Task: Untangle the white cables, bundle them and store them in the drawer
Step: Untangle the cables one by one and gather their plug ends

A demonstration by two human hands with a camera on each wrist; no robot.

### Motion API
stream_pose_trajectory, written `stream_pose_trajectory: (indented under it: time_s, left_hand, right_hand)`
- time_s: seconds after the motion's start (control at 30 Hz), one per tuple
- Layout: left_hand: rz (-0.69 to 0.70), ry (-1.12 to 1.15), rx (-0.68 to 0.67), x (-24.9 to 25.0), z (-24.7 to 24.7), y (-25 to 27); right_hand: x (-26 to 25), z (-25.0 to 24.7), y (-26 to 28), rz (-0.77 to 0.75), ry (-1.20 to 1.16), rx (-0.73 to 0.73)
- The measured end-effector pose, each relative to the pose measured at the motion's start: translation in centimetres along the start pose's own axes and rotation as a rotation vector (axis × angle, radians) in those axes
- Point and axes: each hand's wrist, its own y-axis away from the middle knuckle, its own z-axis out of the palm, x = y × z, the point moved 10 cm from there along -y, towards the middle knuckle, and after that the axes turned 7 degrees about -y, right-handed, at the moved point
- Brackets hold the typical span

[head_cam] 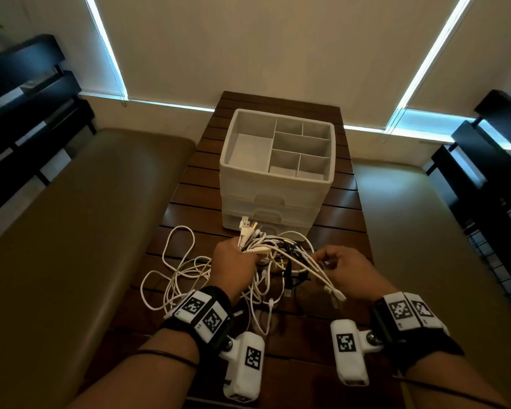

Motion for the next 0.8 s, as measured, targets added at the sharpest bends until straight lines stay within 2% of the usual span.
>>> stream_pose_trajectory:
  time_s: [0.07,0.17,0.2,0.27,0.37,0.47,0.57,0.63,0.7,0.8]
  left_hand:
    - [0.03,-0.046,-0.042,0.2,0.4,0.1]
    - [0.065,-0.256,-0.228,0.4,2.3,0.7]
    - [0.039,-0.275,-0.285,0.1,2.8,0.9]
    - [-0.072,-0.146,-0.343,-0.4,3.4,1.5]
    - [-0.33,0.098,-0.292,-2.4,4.0,2.0]
    - [-0.456,0.202,-0.272,-3.5,5.3,2.7]
    - [-0.481,0.252,-0.192,-4.1,5.5,2.9]
    - [-0.474,0.242,-0.152,-4.4,5.0,2.7]
    - [-0.471,0.229,-0.116,-4.6,4.0,2.5]
    - [-0.484,0.188,-0.124,-5.4,3.4,2.1]
  right_hand:
    - [0.6,-0.8,-0.1,0.019,-0.09,0.071]
    - [1.0,-2.2,-0.3,-0.027,-0.116,0.232]
    - [0.9,-2.3,-0.4,-0.054,-0.105,0.27]
    - [0.6,-2.1,-0.3,-0.102,-0.065,0.33]
    - [-0.4,-0.6,0.0,-0.186,-0.011,0.32]
    - [-1.6,1.5,0.1,-0.268,-0.014,0.241]
    - [-1.6,3.2,-0.1,-0.295,-0.012,0.132]
    - [-1.0,3.3,-0.2,-0.286,-0.003,0.11]
    - [0.1,2.2,-0.3,-0.246,0.014,0.145]
    - [2.7,-0.9,-0.5,-0.142,-0.027,0.281]
